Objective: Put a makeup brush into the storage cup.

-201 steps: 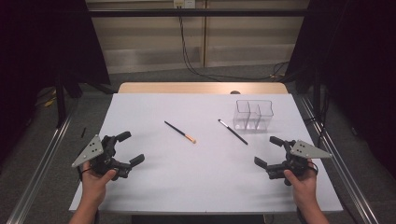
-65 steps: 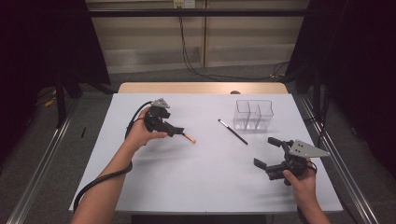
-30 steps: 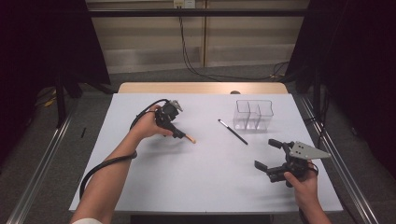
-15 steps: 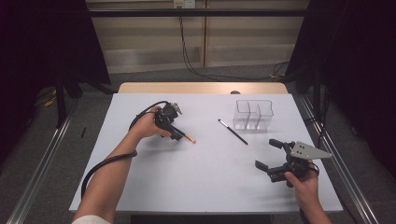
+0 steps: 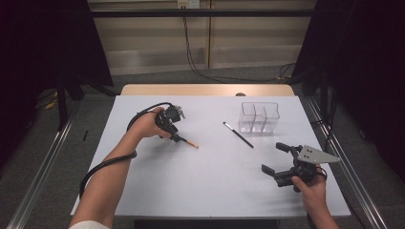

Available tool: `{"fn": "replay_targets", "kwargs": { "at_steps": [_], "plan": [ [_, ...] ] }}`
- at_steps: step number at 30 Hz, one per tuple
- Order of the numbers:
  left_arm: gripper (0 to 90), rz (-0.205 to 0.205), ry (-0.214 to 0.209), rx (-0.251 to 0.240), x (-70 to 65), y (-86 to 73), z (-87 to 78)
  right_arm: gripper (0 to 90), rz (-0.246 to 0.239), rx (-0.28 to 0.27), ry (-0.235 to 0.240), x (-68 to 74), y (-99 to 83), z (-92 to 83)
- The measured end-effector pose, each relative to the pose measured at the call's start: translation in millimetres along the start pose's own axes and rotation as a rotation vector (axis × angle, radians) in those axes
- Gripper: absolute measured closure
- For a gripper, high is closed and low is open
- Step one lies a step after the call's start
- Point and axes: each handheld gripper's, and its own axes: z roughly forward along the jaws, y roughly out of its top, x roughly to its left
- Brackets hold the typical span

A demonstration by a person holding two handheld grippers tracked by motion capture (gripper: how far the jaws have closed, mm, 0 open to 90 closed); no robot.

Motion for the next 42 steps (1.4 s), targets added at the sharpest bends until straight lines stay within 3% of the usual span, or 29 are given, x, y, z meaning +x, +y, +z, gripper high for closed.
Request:
{"fn": "replay_targets", "kwargs": {
  "at_steps": [1,2,6,7,9,11,12,17,18,21,23,26,27,30,33,37,39,40,42],
  "plan": [
    [58.2,0.025,0.008,0.013,0.3,0.0,-0.4,0.0,0.001,0.000,-0.001,-0.1,-0.1,-0.3],
    [60.1,-0.001,-0.007,0.004,-1.1,0.0,-0.3,0.0,0.000,0.001,-0.002,-0.3,-0.1,-0.6],
    [72.8,0.011,-0.019,0.032,-2.7,-0.1,-1.9,0.0,0.001,0.001,-0.004,-0.3,-0.2,-0.9],
    [77.1,-0.008,-0.024,0.030,-4.1,-1.0,-1.9,0.0,0.001,0.000,-0.004,-0.2,-0.2,-0.8],
    [80.9,0.002,-0.032,0.036,-4.0,-3.1,-2.9,0.0,-0.001,0.002,-0.001,0.1,-0.3,-0.8],
    [83.4,-0.024,-0.048,0.025,-4.8,-5.8,-3.2,0.0,0.000,0.002,-0.002,0.4,-0.3,-0.9],
    [83.4,-0.003,-0.051,0.041,-3.7,-6.7,-4.6,0.0,0.000,0.002,-0.002,0.4,-0.3,-1.0],
    [79.6,-0.022,-0.040,0.052,-6.0,-11.7,-6.5,0.0,-0.003,0.005,0.000,0.4,-0.2,-0.1],
    [79.5,-0.006,-0.045,0.075,-4.2,-13.1,-8.0,0.0,-0.005,0.003,-0.001,0.4,-0.2,0.3],
    [79.5,0.003,-0.031,0.065,-6.1,-15.4,-7.8,0.0,-0.007,0.006,0.000,0.9,-0.1,1.1],
    [79.8,0.007,-0.008,0.076,-9.5,-13.6,-6.2,0.0,-0.009,0.009,0.003,1.0,-0.1,1.8],
    [84.3,0.005,-0.020,0.101,-10.3,-10.5,-5.7,0.0,-0.008,0.012,0.005,0.9,-0.3,2.7],
    [84.3,0.009,0.007,0.113,-13.0,-8.1,-4.1,0.0,-0.008,0.015,0.006,0.8,-0.3,3.8],
    [84.4,0.023,-0.001,0.128,-12.7,-7.2,-5.0,0.0,-0.009,0.014,0.008,1.5,0.2,4.3],
    [84.5,0.003,0.000,0.112,-13.8,-8.4,-4.8,0.0,-0.011,0.014,0.010,1.6,0.2,4.2],
    [84.6,0.006,0.003,0.112,-13.6,-9.0,-6.4,0.0,-0.010,0.014,0.008,1.3,0.2,3.5],
    [84.6,-0.009,0.010,0.093,-13.4,-11.5,-7.5,0.0,-0.005,0.013,0.005,0.6,-0.2,3.6],
    [84.6,-0.038,0.001,0.068,-13.6,-13.5,-7.6,0.0,-0.005,0.013,0.005,0.4,-0.2,3.6],
    [84.6,-0.043,-0.013,0.048,-12.1,-16.1,-9.1,0.0,-0.005,0.013,0.006,0.1,-0.2,3.6]
  ]
}}
